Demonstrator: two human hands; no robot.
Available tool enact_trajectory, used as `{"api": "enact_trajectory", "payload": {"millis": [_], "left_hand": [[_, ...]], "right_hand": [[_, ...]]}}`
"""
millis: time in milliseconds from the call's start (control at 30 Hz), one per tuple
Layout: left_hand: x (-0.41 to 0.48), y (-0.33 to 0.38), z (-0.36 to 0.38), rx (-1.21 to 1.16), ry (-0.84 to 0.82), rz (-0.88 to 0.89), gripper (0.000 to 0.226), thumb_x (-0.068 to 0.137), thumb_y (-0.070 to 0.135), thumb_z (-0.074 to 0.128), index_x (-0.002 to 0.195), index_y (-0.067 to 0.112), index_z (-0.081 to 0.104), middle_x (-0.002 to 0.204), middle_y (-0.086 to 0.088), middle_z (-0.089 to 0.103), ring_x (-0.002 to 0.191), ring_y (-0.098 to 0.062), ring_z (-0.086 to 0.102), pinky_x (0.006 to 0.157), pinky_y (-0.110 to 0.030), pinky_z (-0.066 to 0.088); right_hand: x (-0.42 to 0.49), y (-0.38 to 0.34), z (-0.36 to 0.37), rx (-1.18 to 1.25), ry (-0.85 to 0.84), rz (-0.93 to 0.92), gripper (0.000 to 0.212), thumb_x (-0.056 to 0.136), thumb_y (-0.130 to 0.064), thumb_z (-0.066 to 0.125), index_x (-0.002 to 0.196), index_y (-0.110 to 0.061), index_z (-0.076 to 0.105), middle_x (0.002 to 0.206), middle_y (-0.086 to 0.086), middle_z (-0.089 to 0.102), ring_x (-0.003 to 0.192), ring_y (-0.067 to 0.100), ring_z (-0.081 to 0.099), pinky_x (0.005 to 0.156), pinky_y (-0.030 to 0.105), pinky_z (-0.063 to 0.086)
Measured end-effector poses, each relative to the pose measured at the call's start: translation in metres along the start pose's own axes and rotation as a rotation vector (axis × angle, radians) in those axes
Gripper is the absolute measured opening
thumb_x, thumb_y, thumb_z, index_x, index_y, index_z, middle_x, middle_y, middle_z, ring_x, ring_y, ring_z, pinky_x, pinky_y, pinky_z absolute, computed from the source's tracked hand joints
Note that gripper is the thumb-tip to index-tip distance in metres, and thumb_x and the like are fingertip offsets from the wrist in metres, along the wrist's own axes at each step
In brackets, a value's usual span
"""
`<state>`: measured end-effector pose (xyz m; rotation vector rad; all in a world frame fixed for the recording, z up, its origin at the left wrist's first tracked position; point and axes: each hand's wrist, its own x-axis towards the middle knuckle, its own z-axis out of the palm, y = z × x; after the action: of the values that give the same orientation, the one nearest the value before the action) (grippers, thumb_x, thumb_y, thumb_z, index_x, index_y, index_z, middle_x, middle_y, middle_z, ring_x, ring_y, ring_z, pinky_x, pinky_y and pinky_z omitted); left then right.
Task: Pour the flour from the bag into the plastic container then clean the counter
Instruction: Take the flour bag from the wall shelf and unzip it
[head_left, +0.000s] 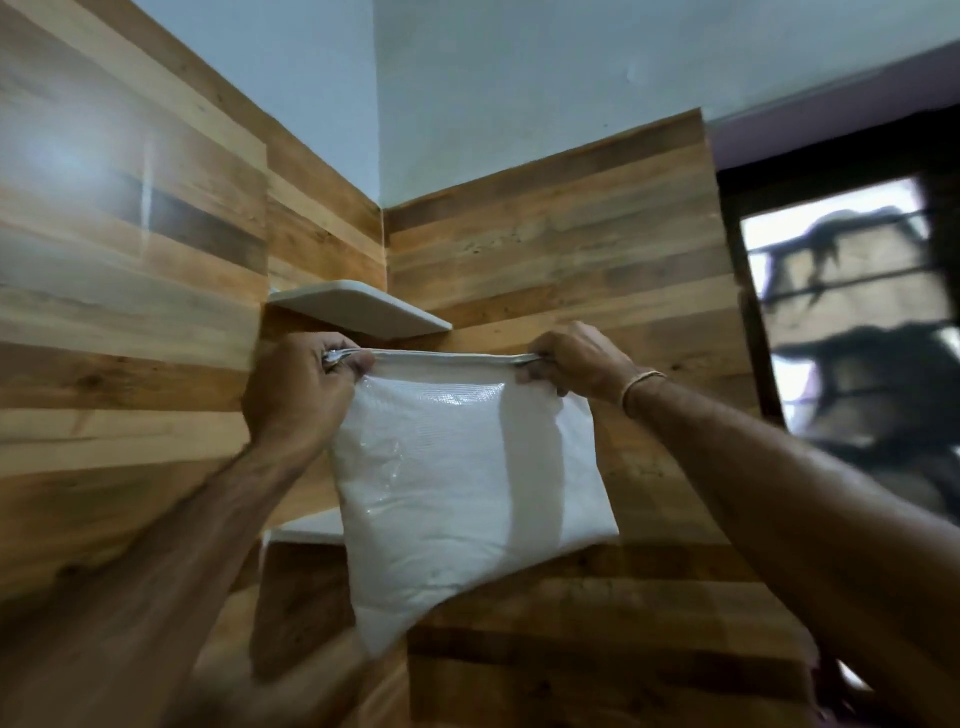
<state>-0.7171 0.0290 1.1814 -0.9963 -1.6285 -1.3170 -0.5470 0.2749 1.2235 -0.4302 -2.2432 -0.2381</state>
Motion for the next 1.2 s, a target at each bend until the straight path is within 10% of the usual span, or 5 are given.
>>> {"api": "enact_trajectory", "payload": {"millis": [433, 633, 900, 1200], "left_hand": [[-0.368, 0.119, 0.013, -0.043, -0.572, -0.193, 0.027, 0.084, 0.047, 0.061, 0.074, 0.025, 0.072, 0.063, 0.009, 0.066, 0.057, -0.012, 0.056, 0.059, -0.032, 0.044], [-0.53, 0.165, -0.011, 0.084, -0.752, -0.245, 0.03, 0.088, 0.047, 0.058, 0.073, 0.026, 0.072, 0.065, 0.007, 0.068, 0.062, -0.014, 0.065, 0.059, -0.034, 0.049], [-0.64, 0.182, -0.046, 0.285, -0.884, -0.285, 0.034, 0.092, 0.052, 0.061, 0.073, 0.024, 0.061, 0.057, 0.006, 0.057, 0.055, -0.014, 0.058, 0.052, -0.03, 0.045], [-0.609, 0.183, -0.065, 0.14, -0.917, -0.353, 0.022, 0.093, 0.026, 0.073, 0.071, 0.025, 0.071, 0.059, 0.015, 0.064, 0.063, -0.001, 0.063, 0.056, -0.021, 0.044]], "right_hand": [[-0.372, 0.115, 0.002, 0.094, -0.586, 0.051, 0.013, 0.09, -0.008, 0.07, 0.08, -0.011, 0.077, 0.076, 0.009, 0.077, 0.065, 0.025, 0.075, 0.068, 0.031, 0.06], [-0.511, 0.127, 0.046, 0.067, -0.838, 0.106, 0.027, 0.091, -0.03, 0.077, 0.1, -0.005, 0.082, 0.095, 0.016, 0.078, 0.091, 0.031, 0.073, 0.079, 0.033, 0.052], [-0.613, 0.112, 0.094, 0.082, -0.955, 0.141, 0.025, 0.088, -0.03, 0.078, 0.098, -0.007, 0.079, 0.105, 0.018, 0.077, 0.104, 0.036, 0.072, 0.09, 0.043, 0.058], [-0.656, 0.018, 0.068, 0.477, -0.642, 0.029, 0.019, 0.094, -0.025, 0.074, 0.112, -0.024, 0.078, 0.114, -0.002, 0.077, 0.101, 0.017, 0.07, 0.082, 0.035, 0.058]]}}
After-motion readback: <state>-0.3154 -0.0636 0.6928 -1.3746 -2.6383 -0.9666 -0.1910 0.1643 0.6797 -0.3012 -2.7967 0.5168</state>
